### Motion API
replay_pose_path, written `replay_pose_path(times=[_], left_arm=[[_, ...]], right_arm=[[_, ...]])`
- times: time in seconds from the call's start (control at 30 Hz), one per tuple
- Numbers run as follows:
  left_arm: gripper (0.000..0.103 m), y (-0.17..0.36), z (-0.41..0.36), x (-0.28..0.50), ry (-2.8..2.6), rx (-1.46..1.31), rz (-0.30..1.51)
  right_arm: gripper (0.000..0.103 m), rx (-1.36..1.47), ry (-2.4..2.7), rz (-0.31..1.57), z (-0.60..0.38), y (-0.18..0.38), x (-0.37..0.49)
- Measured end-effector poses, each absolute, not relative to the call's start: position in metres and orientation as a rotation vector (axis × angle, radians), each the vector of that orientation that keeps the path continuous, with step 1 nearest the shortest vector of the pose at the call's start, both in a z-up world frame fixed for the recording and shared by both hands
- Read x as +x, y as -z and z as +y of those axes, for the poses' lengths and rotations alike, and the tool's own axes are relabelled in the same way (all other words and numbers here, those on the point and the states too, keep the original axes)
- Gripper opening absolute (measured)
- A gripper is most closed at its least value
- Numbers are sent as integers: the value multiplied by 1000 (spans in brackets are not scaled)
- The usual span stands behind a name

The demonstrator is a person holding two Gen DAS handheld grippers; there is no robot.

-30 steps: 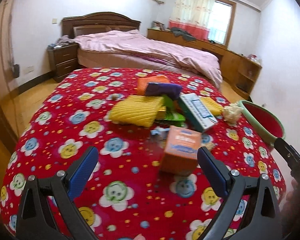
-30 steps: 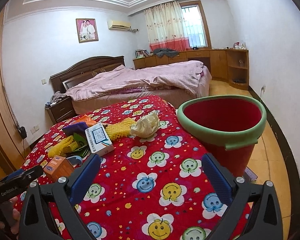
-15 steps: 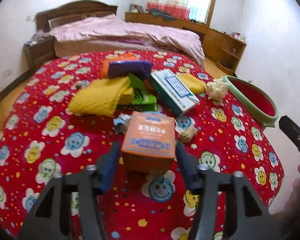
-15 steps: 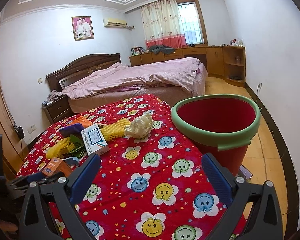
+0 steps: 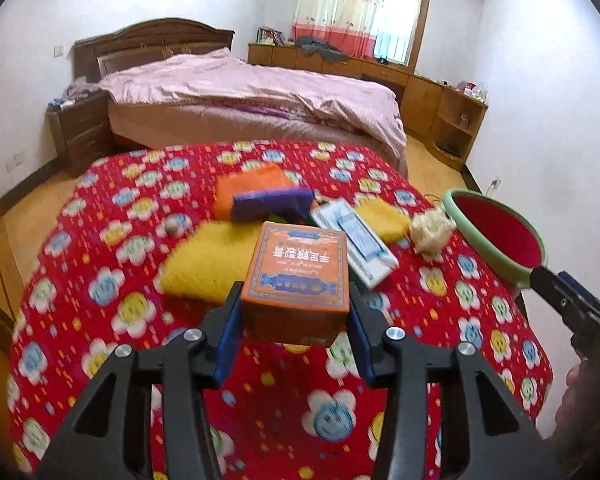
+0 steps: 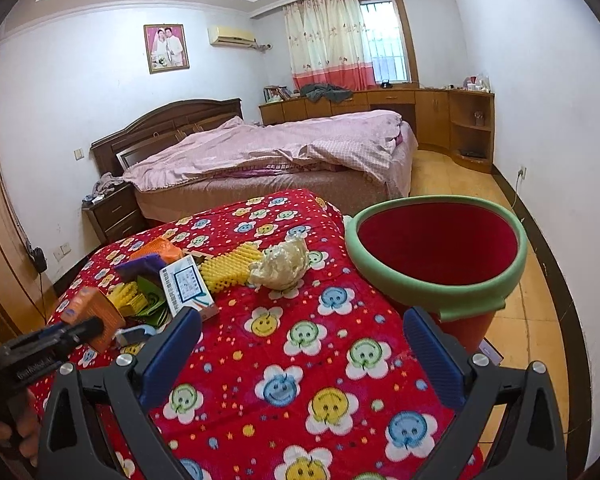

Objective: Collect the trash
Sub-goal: 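Grasp the orange-printed box with the left tool while the right tool moves toward the cream bag, then grasp the crumpled cream plastic bag with the right tool while the left tool holds the box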

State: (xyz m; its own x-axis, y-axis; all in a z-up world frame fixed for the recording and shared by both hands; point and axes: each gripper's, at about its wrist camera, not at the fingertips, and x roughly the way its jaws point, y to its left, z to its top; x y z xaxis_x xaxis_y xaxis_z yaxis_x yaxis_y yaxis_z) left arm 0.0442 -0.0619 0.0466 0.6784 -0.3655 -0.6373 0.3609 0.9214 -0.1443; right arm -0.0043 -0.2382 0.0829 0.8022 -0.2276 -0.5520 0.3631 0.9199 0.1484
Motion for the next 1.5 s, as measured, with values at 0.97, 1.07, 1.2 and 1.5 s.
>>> replay_pose_path(times=[0.97, 1.07, 1.2, 1.5], left_arm=[[48, -41, -62, 129, 443, -68, 669], [48, -41, -62, 129, 439, -70, 676], [48, -47, -63, 123, 428, -69, 683], [48, -70, -82, 101, 438, -56, 676]], right_arm=[[84, 290, 375, 857, -268, -29, 139], [64, 308, 351, 880, -269, -23, 145], [32, 323, 318, 899, -269, -17, 145], [26, 342, 256, 817, -272, -44, 117]])
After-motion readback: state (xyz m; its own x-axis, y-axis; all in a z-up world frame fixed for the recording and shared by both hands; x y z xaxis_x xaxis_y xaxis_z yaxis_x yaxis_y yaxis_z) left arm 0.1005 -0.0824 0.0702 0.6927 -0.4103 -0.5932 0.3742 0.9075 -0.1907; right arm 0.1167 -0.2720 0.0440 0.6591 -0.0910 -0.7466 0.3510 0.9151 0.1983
